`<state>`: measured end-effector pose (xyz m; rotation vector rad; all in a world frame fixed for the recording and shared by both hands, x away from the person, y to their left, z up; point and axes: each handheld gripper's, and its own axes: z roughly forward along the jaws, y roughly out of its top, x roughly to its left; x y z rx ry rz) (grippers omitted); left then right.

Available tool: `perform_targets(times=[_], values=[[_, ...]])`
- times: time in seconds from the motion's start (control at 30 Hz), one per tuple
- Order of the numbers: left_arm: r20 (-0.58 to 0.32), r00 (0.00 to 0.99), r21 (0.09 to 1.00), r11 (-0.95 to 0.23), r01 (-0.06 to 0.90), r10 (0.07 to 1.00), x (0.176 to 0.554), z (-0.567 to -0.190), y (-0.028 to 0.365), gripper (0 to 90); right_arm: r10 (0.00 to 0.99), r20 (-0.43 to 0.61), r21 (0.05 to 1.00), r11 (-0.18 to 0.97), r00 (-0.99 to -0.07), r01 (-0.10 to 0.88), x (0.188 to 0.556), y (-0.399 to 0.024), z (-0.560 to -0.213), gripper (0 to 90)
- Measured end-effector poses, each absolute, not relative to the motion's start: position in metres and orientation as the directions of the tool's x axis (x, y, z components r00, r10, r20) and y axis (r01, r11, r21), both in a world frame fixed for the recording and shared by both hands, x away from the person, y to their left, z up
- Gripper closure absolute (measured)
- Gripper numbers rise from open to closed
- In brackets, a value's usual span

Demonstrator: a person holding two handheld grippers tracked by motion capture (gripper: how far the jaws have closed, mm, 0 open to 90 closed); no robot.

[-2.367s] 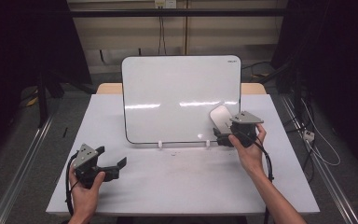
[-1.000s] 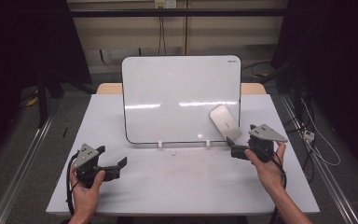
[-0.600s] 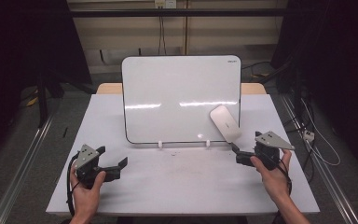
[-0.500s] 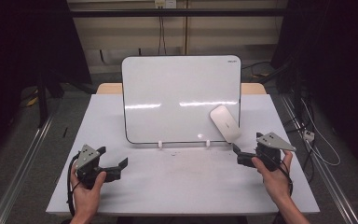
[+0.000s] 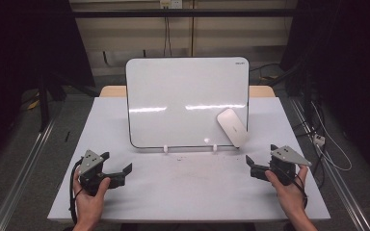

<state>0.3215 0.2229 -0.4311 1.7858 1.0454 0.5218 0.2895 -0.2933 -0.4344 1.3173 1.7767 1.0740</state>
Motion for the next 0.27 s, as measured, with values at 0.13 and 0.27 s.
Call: perform_targets(times=[0.13, 0.27], values=[[-0.097, 0.539, 0.889, -0.171, 0.424, 0.837, 0.3219, -0.4313, 0.2236, 4.7, 0.968, -0.021, 0.896, 0.129, -0.25, 0.425, 0.287, -0.2974, -0.443, 6.8], [-0.1, 0.531, 0.889, -0.164, 0.427, 0.841, 0.3231, -0.4319, 0.2242, 4.7, 0.969, -0.016, 0.894, 0.125, -0.247, 0.43, 0.2877, -0.2983, -0.4416, 6.2]])
